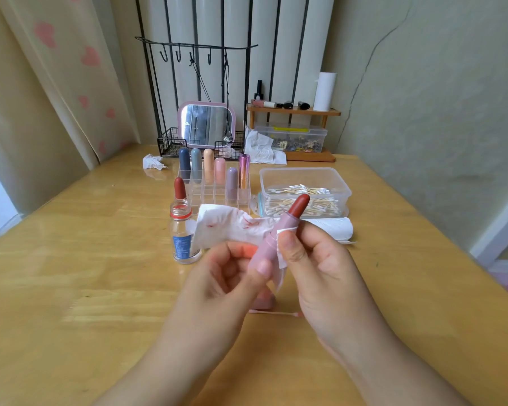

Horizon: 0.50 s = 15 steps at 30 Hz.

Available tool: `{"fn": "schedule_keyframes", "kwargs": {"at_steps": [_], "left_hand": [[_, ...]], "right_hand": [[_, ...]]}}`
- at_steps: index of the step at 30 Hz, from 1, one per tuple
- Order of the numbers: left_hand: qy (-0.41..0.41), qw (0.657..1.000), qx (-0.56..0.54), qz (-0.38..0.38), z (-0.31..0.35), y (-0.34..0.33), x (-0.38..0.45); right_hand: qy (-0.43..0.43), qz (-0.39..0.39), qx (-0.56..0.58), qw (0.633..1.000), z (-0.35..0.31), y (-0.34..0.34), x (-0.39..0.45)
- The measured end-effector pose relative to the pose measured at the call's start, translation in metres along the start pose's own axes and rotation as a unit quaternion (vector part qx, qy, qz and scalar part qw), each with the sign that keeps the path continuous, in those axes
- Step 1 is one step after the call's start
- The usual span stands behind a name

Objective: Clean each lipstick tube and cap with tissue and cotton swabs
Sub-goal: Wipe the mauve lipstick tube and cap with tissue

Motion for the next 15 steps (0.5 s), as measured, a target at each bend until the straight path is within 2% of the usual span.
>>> {"fn": "schedule_keyframes", "kwargs": {"at_steps": [3,9,11,13,15], "left_hand": [[0.042,0.997,-0.041,-0.052,-0.003,-0.001,-0.001],[-0.048,0.997,-0.014,0.056,0.01,0.002,-0.002],[-0.054,0.996,0.0,0.066,0.01,0.001,-0.003],[-0.024,0.999,-0.015,0.029,0.007,0.0,-0.001],[0.052,0.996,-0.069,-0.021,0.0,-0.001,0.0]], "right_hand": [[-0.007,-0.008,0.018,1.0,-0.001,-0.001,-0.001],[-0.014,0.017,-0.004,1.0,0.004,-0.002,0.001],[-0.018,0.022,-0.003,1.0,0.003,-0.002,0.0],[-0.021,0.026,0.005,0.999,0.0,-0.001,-0.001],[-0.023,0.017,0.022,0.999,-0.004,-0.001,-0.001]]}}
Point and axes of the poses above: each hand's wrist, its own x-axis towards the middle knuckle, its own y-axis out of the back of the hand, z = x × y, the point moved 4 cm from there along x, towards the middle knuckle, and after that the axes turned 10 degrees about z, right-handed, at the moved point
